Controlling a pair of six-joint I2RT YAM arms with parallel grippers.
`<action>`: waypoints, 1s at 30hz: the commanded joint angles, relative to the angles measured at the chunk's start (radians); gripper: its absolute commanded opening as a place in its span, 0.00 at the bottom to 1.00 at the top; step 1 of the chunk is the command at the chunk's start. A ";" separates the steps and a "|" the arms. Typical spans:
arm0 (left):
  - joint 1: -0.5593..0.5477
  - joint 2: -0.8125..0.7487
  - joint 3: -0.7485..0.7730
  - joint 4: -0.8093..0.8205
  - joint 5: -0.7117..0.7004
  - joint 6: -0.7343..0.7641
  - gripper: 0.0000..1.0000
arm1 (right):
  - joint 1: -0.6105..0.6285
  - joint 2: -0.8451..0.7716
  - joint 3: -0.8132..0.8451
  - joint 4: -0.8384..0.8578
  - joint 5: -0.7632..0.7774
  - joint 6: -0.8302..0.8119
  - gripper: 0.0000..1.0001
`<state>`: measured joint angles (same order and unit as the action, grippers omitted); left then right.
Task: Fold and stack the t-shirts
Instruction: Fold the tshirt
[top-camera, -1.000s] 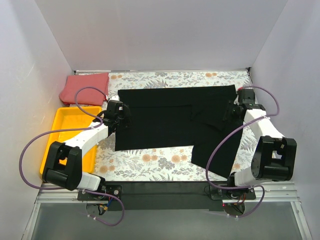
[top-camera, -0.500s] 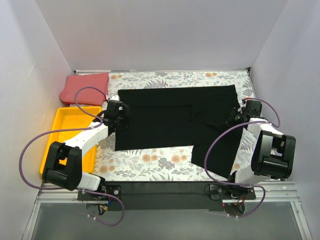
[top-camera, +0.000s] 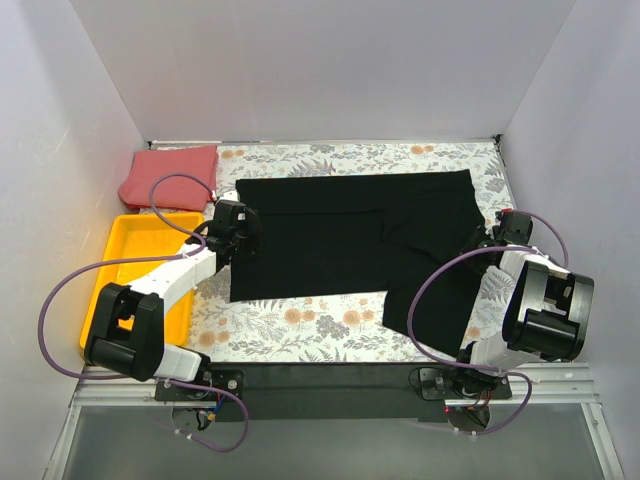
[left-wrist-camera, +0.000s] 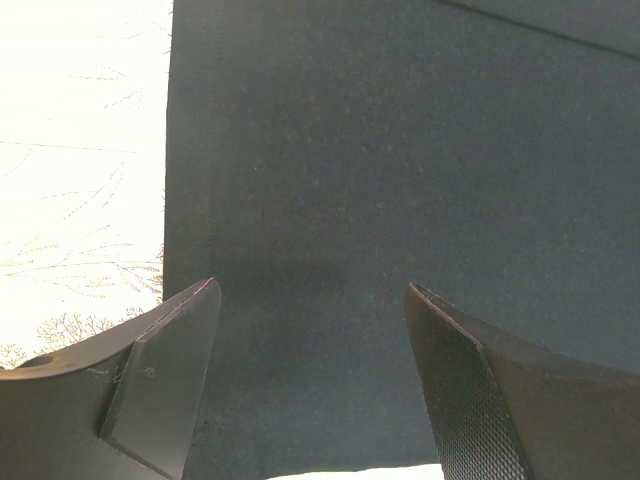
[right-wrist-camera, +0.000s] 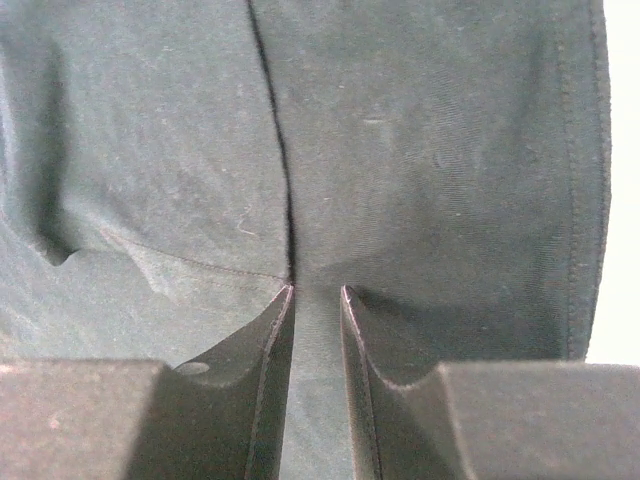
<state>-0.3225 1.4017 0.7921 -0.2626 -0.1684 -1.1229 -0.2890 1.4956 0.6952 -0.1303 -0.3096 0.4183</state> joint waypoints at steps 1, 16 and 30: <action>0.000 -0.026 0.030 -0.009 -0.002 0.005 0.73 | -0.004 -0.020 0.006 0.009 -0.051 -0.004 0.32; -0.001 -0.021 0.030 -0.009 0.000 0.005 0.73 | -0.001 0.074 -0.008 0.100 -0.164 0.031 0.34; -0.001 -0.017 0.030 -0.009 0.003 0.005 0.73 | -0.001 0.057 -0.016 0.104 -0.174 0.025 0.07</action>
<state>-0.3225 1.4017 0.7921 -0.2691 -0.1680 -1.1229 -0.2878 1.5665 0.6891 -0.0483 -0.4698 0.4416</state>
